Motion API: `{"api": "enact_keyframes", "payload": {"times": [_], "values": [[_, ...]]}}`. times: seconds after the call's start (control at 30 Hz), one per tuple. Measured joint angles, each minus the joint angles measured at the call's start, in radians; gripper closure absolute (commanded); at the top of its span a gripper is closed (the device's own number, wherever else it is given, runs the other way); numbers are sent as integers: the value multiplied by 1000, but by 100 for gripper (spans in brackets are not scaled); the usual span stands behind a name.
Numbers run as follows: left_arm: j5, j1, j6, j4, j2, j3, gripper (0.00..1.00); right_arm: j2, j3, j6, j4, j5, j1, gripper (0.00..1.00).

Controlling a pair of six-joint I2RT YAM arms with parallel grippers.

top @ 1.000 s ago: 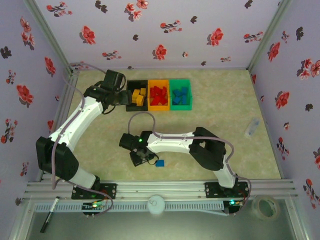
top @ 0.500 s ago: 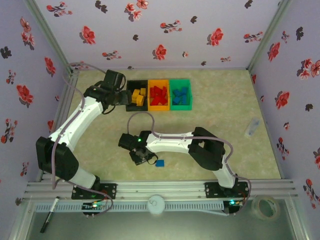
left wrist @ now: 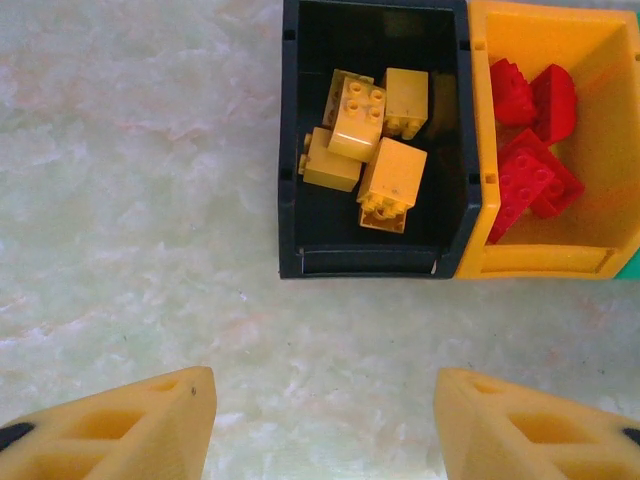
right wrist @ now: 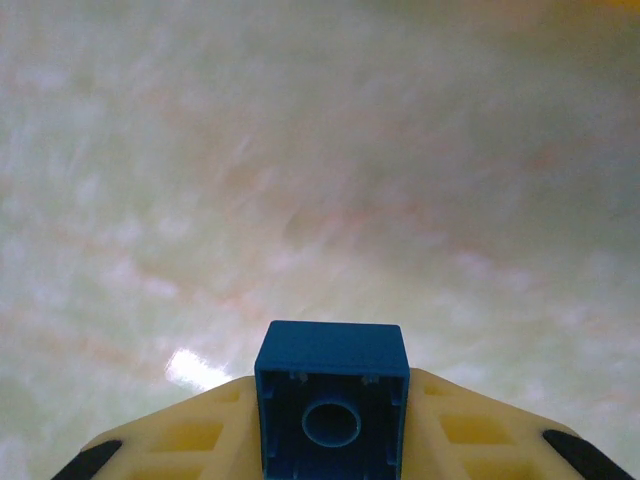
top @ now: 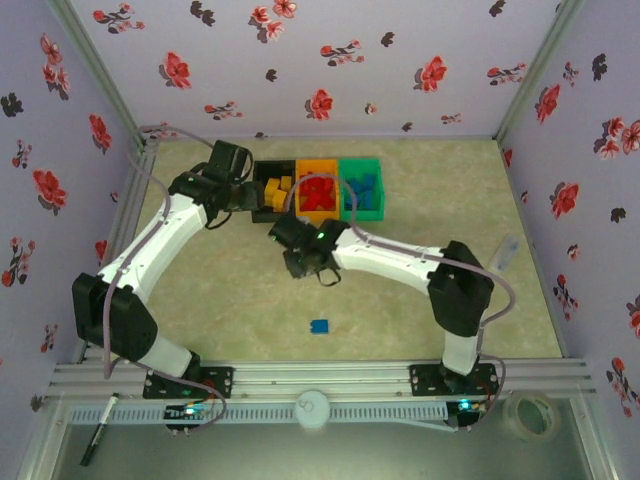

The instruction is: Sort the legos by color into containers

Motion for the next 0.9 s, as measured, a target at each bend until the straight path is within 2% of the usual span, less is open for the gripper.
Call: {"api": "enact_keyframes", "payload": {"times": [0.3,0.47,0.9], "values": [[19,-22,7,0,-31,-49,40,-34,8,-162,53,32,-262,67],[28,-34,11,-2,-65,-68,41,-2,90,-227,76,16,-386,67],[37,-122,7,-13,-115,-144,41,276,374,-308,89,-54,-523,64]]}}
